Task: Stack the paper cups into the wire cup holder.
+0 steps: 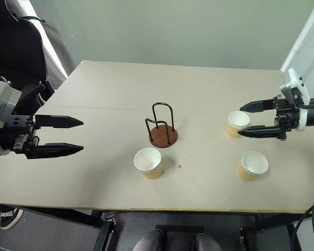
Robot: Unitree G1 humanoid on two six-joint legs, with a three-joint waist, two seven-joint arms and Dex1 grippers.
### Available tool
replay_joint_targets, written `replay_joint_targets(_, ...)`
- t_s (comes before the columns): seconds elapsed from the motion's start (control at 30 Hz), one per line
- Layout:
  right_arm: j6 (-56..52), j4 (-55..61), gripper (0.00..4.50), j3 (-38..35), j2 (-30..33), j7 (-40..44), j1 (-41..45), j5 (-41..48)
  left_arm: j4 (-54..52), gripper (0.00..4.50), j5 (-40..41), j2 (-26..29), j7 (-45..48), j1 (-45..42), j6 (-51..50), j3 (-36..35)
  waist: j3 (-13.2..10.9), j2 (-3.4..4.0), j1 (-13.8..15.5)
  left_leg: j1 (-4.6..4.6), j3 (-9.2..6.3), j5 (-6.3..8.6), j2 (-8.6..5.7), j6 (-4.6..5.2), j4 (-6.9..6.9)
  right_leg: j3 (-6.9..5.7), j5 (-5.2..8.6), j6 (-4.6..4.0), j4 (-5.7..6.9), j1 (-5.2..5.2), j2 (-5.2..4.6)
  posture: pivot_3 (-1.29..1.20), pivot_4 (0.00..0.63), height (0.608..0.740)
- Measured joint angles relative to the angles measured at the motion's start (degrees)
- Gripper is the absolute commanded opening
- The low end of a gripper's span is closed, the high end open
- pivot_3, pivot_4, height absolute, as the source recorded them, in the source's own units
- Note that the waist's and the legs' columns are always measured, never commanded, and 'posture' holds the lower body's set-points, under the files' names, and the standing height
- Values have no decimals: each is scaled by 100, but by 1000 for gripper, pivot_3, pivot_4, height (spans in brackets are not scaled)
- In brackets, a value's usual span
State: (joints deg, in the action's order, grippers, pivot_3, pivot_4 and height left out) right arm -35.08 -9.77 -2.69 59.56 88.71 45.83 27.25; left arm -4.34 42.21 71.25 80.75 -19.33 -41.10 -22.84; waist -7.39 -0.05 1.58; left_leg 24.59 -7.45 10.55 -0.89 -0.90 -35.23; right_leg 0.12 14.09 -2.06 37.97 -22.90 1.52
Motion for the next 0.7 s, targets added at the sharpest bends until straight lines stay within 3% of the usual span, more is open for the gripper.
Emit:
replay_joint_targets(0.4, -38, -82, 4500, 87, -163, 13, 325, 109, -52, 4486, -153, 0, -217, 94, 30, 0, 0, 1, -6, -3, 1, 0, 1, 1, 0, 0, 0, 0, 3, 0, 0, 0, 150, 740)
replay_joint_targets(0.5, -28, -121, 4500, -5, -715, -350, 919, 226, -43, 4486, -153, -2, -246, 83, 32, 5, -1, 4, -39, -9, 1, -3, 4, 2, 0, 2, -1, -2, 9, -1, 5, 0, 150, 740)
replay_joint_targets(0.57, 183, -81, 4500, 43, -1298, -1015, 1384, 26, -65, 4486, -151, -11, -264, 47, 39, 34, 0, 4, -96, -18, 1, -3, 13, 2, 1, 4, -5, -9, 9, 1, 14, 0, 150, 740)
replay_joint_targets(0.7, 316, 147, 4500, 569, -2178, -1946, 1403, -459, -112, 4486, -144, -62, -330, 37, 44, 117, 0, 3, -99, -14, 0, 0, 25, 2, 2, 2, -4, -14, 9, -5, 21, 0, 150, 740)
